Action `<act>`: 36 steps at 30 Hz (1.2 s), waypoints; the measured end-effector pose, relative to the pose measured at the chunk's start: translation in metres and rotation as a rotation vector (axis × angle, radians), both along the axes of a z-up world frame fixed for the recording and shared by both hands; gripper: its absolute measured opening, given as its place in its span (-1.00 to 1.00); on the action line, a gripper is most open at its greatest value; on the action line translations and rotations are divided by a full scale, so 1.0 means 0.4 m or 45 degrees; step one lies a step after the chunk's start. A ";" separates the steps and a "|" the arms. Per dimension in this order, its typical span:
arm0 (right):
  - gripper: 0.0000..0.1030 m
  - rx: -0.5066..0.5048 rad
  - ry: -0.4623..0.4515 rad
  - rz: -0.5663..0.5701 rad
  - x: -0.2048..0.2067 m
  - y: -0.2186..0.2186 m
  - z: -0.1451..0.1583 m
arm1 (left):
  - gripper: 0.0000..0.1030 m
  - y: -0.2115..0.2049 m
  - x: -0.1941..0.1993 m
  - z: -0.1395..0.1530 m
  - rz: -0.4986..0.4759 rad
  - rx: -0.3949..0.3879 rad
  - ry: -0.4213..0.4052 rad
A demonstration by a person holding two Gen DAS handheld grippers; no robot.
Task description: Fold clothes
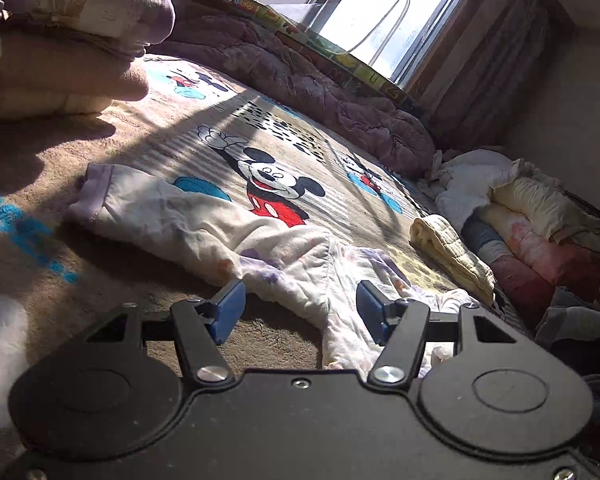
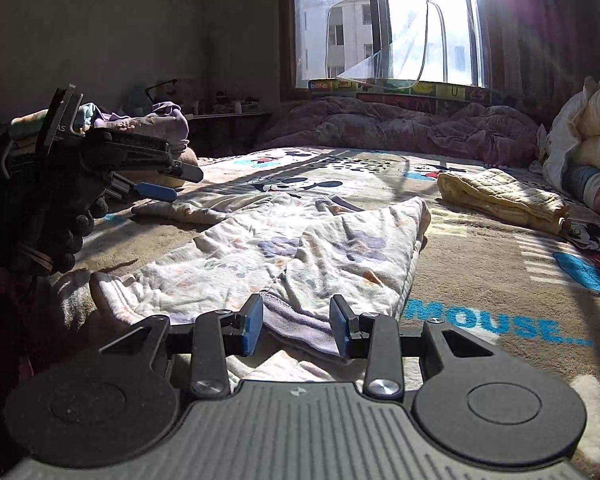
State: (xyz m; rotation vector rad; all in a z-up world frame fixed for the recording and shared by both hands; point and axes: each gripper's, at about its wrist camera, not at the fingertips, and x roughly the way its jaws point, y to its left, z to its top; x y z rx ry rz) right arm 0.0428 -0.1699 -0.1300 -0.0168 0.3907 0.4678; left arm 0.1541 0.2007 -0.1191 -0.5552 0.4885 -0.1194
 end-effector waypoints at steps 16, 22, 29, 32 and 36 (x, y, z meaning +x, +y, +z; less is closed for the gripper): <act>-0.15 0.327 0.165 -0.197 0.052 -0.057 -0.015 | -0.26 0.278 0.068 -0.097 0.420 -0.517 0.068; -0.15 0.393 0.165 -0.194 0.094 -0.077 -0.016 | -0.83 0.209 0.088 -0.028 0.300 -0.413 -0.068; -0.12 0.553 0.122 -0.088 0.194 -0.111 0.010 | -0.84 -0.002 0.072 0.138 -0.019 -0.173 -0.395; -0.12 0.646 0.124 -0.029 0.245 -0.116 0.013 | -0.84 -0.101 0.077 0.179 -0.141 -0.088 -0.450; -0.08 0.942 0.202 0.035 0.306 -0.147 -0.015 | -0.84 -0.247 0.080 0.193 -0.303 0.060 -0.476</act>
